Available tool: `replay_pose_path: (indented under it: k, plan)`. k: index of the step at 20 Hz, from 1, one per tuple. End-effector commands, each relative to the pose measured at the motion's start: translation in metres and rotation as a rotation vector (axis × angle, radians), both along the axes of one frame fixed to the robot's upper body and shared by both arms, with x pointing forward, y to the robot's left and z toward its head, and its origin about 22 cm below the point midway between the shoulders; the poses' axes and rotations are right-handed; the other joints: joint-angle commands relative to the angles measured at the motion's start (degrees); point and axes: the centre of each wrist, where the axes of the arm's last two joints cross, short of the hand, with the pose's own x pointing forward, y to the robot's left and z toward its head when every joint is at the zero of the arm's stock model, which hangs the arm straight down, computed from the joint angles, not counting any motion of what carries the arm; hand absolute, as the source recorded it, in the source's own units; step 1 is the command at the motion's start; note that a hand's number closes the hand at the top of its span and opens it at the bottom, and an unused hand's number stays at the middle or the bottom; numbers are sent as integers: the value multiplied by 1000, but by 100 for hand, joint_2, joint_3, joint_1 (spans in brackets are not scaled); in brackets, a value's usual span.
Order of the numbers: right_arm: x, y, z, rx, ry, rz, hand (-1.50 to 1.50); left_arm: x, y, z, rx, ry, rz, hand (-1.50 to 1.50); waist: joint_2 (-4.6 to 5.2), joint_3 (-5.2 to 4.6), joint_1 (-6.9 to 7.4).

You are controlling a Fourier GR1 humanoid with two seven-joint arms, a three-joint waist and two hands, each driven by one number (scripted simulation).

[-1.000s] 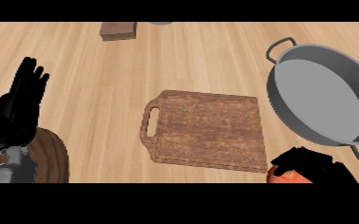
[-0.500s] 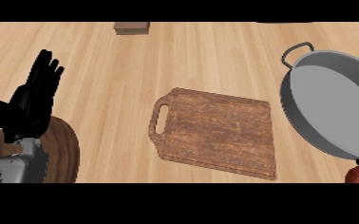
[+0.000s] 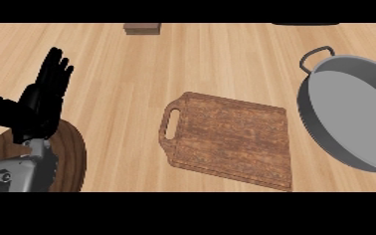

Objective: Pick the squash from the cutting board and place it in the pot

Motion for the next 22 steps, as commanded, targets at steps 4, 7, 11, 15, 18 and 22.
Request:
replay_pose_path:
  k: [4,7,11,15,18,22]
  plan:
    - [26,-47,4,-320,-72,-198,150,9,-10,9,-9,9,-37,0,48,12,113]
    - [60,-37,-27,-394,-55,-257,150,12,-9,20,2,-1,-48,0,53,11,205]
    - [80,-60,-73,-416,-32,-233,150,16,-4,9,-2,-8,-22,0,36,10,99]
    - [124,-71,-73,-402,12,-229,150,16,-30,5,-9,-5,-17,0,39,10,139]
    - [119,-80,-101,-267,139,-232,150,1,2,5,9,-20,-29,0,31,10,158]
    - [132,-74,-124,-157,226,-128,-150,-1,-14,0,9,-9,-27,0,39,16,181]
